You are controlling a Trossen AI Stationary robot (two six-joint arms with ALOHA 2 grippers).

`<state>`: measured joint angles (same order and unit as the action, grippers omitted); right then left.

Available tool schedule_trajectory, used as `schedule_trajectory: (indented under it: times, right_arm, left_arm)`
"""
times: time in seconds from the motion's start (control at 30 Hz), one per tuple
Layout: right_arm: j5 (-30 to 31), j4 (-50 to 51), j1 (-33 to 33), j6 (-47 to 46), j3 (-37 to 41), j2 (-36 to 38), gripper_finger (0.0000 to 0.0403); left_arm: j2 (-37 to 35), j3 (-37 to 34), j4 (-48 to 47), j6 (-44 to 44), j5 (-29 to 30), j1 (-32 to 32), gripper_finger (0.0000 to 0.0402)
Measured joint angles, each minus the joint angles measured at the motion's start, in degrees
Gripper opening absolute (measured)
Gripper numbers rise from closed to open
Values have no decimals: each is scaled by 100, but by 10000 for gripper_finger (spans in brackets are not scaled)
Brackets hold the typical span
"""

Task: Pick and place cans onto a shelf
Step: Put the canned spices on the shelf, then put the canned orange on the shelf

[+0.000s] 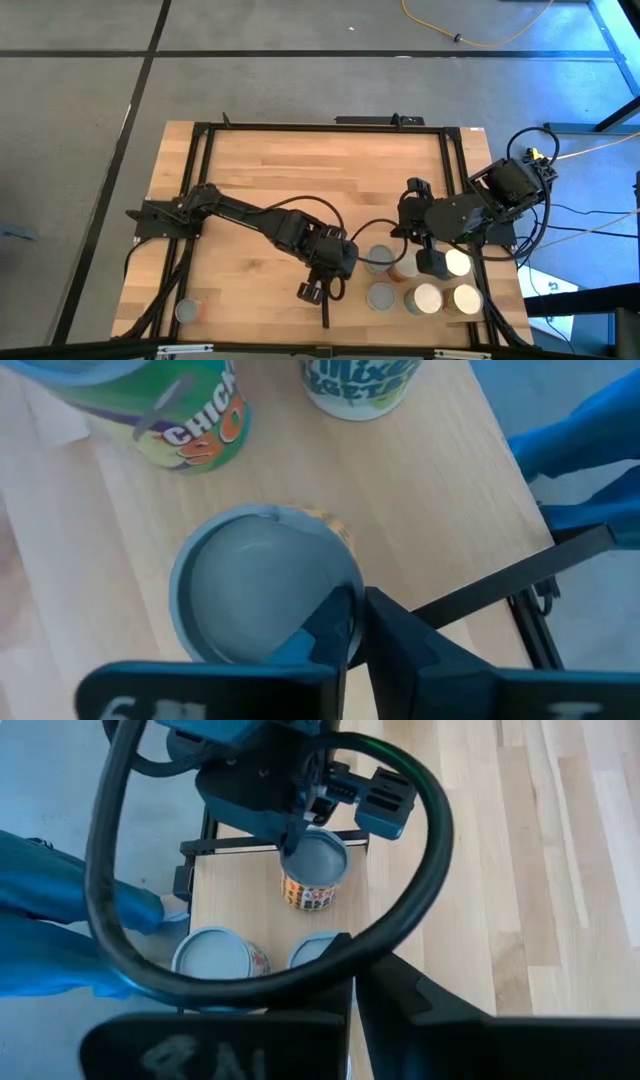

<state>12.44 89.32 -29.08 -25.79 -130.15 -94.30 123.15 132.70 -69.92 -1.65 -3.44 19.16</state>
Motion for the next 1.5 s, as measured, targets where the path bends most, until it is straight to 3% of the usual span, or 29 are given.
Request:
schedule_trajectory:
  times: [0.5, 0.73, 0.83, 1.07, 1.2, 1.5]
  right_arm:
    - [1, -14, 0, 49, 0, 0, 20]
    - [1, -28, 1, 54, 0, 0, 20]
    - [-11, -24, 2, 65, 0, 0, 20]
    - [-47, 5, -2, 233, 0, 0, 20]
    - [-54, 9, -2, 550, 0, 0, 20]
    - [-351, 12, -2, 1001, 0, -2, 20]
  left_arm:
    - [2, 3, 13, -291, 194, 77, 40]
    - [-260, 223, -468, -448, 219, 75, 41]
    - [-540, 216, -1001, -1191, 241, 76, 41]
    - [-1005, 200, -2059, -3868, 252, 164, 41]
    - [-1138, 152, -2014, -4639, 4, 403, 41]
    - [-1147, -190, -2006, -6189, 27, 1282, 41]
